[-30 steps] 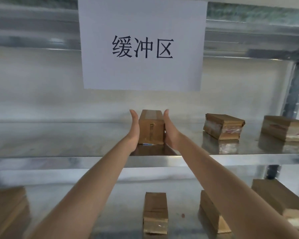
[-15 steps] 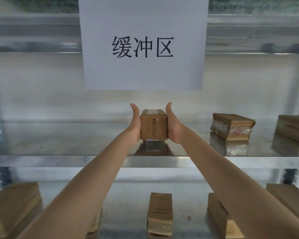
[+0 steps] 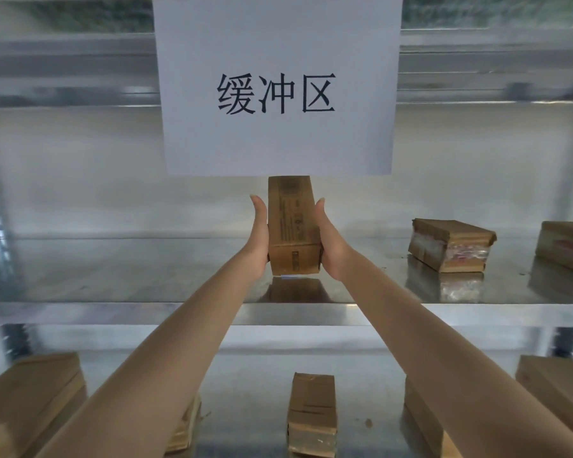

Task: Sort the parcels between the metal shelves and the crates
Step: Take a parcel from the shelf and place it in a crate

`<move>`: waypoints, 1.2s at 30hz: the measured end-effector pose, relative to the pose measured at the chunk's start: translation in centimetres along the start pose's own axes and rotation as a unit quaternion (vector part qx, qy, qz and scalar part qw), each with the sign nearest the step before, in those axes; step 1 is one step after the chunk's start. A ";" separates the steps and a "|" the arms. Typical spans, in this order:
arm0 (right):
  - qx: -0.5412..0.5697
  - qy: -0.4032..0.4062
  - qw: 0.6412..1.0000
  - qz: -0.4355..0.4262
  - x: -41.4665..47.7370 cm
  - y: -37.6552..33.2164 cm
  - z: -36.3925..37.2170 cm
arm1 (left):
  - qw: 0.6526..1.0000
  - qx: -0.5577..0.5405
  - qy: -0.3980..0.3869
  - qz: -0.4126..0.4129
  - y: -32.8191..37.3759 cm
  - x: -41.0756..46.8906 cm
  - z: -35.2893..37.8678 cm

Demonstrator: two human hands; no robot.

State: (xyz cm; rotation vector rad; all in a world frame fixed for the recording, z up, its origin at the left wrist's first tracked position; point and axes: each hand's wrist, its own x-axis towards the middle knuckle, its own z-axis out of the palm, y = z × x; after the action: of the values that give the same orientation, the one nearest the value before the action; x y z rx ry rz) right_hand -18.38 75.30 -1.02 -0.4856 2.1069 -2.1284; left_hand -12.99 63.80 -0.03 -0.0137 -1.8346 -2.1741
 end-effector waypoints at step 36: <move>0.003 0.024 0.996 -0.085 -1.7 -2.8 0.8 | 0.996 0.080 -0.005 0.040 2.5 -0.1 -0.5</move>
State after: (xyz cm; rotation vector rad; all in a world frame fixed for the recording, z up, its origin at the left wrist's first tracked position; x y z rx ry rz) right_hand -16.10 75.15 1.44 -0.6420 2.1541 -2.2578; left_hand -12.24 63.04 2.23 -0.0641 -1.9732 -1.9720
